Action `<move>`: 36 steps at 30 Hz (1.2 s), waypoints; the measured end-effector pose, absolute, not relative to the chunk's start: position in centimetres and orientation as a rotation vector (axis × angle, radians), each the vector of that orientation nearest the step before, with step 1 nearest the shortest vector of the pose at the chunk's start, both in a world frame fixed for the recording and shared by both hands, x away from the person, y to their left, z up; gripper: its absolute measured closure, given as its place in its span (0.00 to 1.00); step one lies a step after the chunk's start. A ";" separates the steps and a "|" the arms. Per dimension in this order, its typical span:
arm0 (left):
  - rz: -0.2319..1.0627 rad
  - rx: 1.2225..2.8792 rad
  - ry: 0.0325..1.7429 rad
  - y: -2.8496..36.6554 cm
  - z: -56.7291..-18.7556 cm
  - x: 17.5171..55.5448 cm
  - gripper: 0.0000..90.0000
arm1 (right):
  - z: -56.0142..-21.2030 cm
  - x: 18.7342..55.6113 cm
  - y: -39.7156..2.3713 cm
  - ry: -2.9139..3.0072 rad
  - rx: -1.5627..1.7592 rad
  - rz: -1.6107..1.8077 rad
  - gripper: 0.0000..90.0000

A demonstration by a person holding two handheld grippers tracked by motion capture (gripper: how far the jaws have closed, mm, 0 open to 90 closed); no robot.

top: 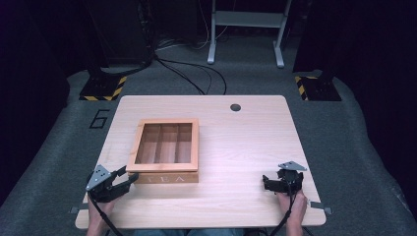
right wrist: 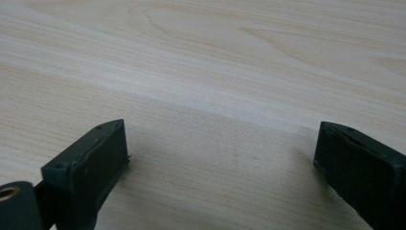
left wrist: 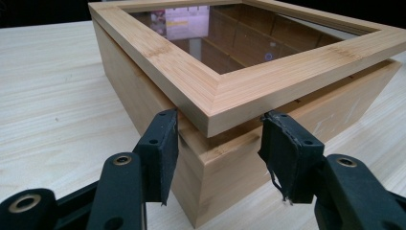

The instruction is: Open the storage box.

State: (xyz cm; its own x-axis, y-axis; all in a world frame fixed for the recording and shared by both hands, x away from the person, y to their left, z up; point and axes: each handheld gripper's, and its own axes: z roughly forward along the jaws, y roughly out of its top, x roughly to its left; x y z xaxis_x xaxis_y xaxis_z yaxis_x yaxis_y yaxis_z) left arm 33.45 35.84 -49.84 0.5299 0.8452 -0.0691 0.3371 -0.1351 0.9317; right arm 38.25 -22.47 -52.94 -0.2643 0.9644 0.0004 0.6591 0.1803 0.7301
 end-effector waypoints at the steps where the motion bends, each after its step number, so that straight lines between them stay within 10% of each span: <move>1: 0.606 1.718 0.993 35.9 -49.8 33.5 0.53 | -53.0 38.3 -22.5 1.994 1.522 0.866 0.04; 36: 0.722 1.547 1.025 34.7 -48.5 34.5 0.50 | -53.0 38.3 -22.5 1.997 1.515 0.869 0.05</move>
State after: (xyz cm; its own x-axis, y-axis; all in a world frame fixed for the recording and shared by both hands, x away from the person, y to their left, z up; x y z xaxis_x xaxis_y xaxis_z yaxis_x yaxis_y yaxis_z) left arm 34.50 34.73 -48.48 0.4422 0.8939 -0.0733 0.2321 -0.0351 0.9721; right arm 38.28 -22.51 -52.96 -0.2686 0.9632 -0.0012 0.6557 0.1838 0.7323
